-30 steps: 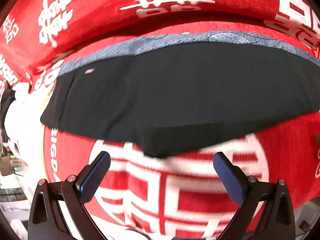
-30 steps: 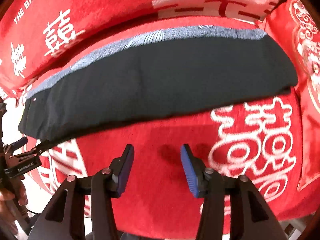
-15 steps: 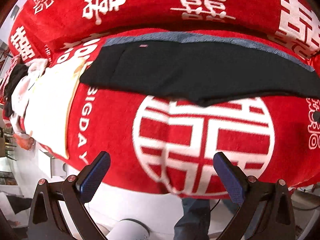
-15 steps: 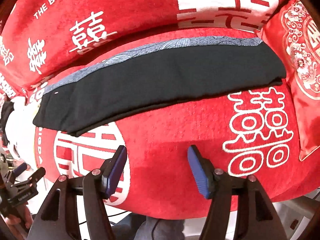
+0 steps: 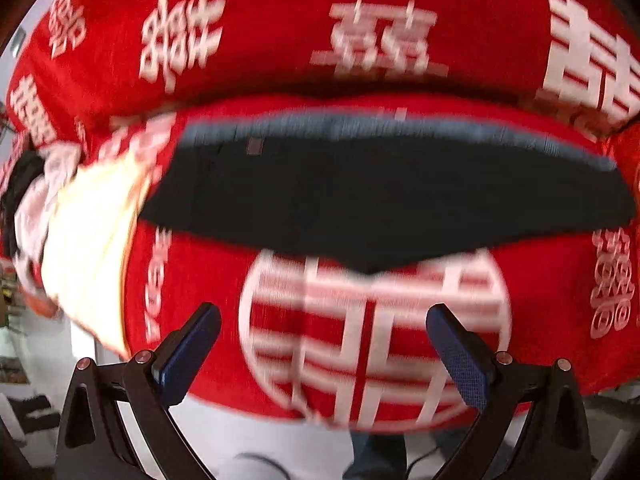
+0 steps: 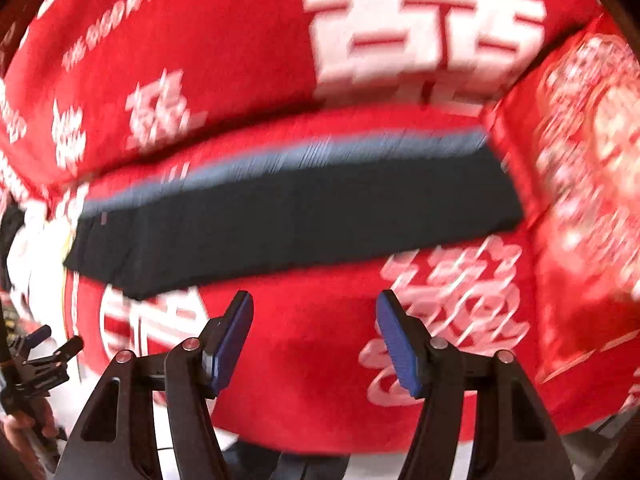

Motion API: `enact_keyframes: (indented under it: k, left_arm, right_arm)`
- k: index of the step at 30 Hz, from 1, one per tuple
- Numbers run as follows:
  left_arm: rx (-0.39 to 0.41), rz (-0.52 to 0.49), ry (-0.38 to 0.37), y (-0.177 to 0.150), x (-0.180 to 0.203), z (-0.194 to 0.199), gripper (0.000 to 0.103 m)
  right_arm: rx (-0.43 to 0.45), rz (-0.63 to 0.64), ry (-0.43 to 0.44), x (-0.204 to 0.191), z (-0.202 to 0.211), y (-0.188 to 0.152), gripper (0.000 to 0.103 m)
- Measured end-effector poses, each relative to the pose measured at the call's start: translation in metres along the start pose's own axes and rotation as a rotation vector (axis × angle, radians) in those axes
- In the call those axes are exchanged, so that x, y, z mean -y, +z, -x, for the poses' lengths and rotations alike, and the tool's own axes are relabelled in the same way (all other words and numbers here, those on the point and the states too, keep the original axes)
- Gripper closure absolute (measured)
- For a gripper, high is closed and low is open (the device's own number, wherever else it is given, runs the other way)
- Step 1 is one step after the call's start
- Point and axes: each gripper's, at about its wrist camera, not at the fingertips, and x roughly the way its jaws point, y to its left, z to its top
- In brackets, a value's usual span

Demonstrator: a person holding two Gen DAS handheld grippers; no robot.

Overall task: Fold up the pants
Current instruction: 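Release the trousers and pull both grippers back from the fold, then move both grippers to the folded edge of the black trouser strip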

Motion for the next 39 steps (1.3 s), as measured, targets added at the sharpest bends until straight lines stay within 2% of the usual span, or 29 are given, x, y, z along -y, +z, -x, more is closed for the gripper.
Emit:
enact_keyframes:
  k: [3,5,9,13,19,29,32,39]
  left_arm:
    - [0.037,-0.005,0.001,0.032,0.015,-0.001,0.0]
    - [0.038,0.0,-0.003,0.05,0.029,-0.009,0.0]
    - [-0.007,-0.002,-0.013,0.063,0.055,-0.031,0.0]
    - [-0.081,0.023,-0.033,0.053,0.08,-0.048,0.0]
    - [-0.147,0.045,-0.03,0.029,0.098,-0.042,0.0]
    - [-0.154,0.175,-0.01,0.018,0.074,-0.018,0.0]
    - [-0.138,0.191,0.023,0.018,0.064,-0.012,0.0]
    - [-0.135,0.244,0.045,0.016,0.047,0.0,0.0]
  right_arm:
    - [0.094,0.0,-0.038,0.023,0.017,0.035,0.029]
    - [0.102,-0.018,-0.047,0.037,0.014,0.047,0.029]
    - [-0.003,-0.108,-0.018,0.064,-0.026,0.04,0.029]
    - [-0.134,-0.216,-0.005,0.086,-0.073,0.017,0.029]
    - [-0.2,-0.21,0.014,0.083,-0.102,0.011,0.029]
    - [-0.274,-0.098,0.02,0.052,-0.146,0.026,0.028]
    - [-0.305,-0.094,0.016,0.053,-0.157,0.02,0.028]
    - [-0.313,-0.1,0.053,0.062,-0.158,0.015,0.026]
